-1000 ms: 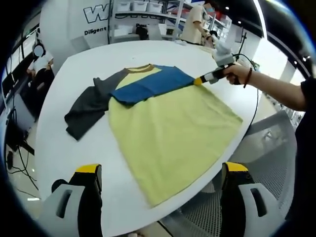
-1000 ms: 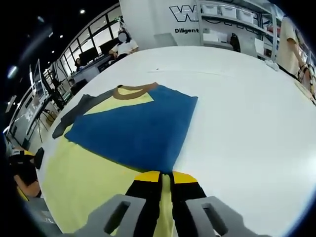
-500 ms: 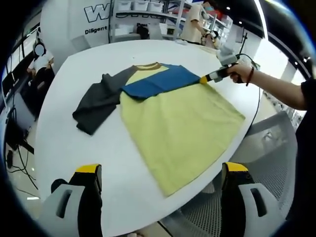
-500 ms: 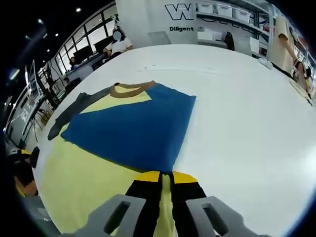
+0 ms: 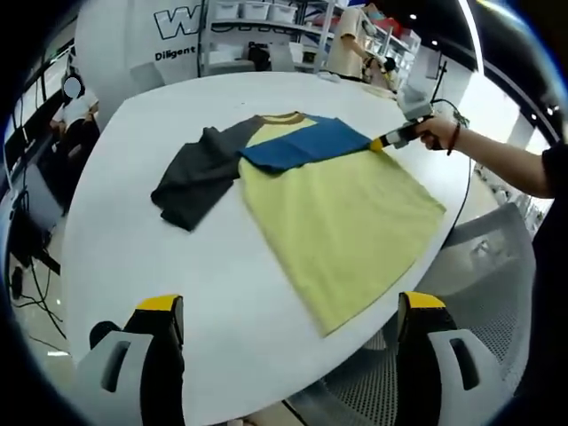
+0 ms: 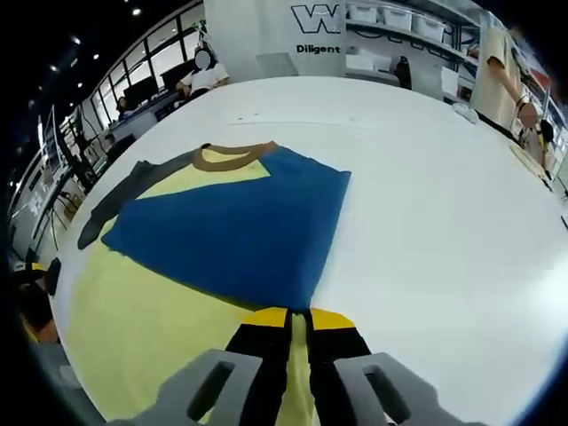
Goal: Fold the garment on the visible template until the final outline fits inside the template.
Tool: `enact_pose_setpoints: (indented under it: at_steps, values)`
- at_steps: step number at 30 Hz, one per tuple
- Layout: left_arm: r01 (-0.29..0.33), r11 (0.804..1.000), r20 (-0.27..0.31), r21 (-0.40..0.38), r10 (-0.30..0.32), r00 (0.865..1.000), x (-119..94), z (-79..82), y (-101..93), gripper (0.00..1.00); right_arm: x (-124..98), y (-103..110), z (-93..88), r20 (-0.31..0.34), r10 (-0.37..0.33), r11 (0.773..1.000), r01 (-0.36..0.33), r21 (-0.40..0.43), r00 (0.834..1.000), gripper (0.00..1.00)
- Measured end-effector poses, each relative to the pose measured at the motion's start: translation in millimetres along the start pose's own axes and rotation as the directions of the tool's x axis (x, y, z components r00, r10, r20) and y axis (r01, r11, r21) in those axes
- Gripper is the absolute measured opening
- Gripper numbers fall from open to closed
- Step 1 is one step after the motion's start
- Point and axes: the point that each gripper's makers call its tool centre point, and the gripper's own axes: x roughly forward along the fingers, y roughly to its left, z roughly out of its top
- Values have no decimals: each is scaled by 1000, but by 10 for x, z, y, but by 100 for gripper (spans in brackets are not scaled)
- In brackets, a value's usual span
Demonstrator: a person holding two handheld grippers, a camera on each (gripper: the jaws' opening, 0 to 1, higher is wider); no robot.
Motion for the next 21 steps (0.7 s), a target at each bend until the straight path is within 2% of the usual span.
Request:
enact_pose_setpoints:
  at_steps: [11,21]
  values:
    - [-6,1000,16,-13,6,1000,21,59,46,97,-30,-176,-31,-4,-29,1000,29,4,1000,0]
    - [-32,999,54,-30,34,998,45,210,181,94,-75,-313,-70,-12,-50,999,50,11,999,0]
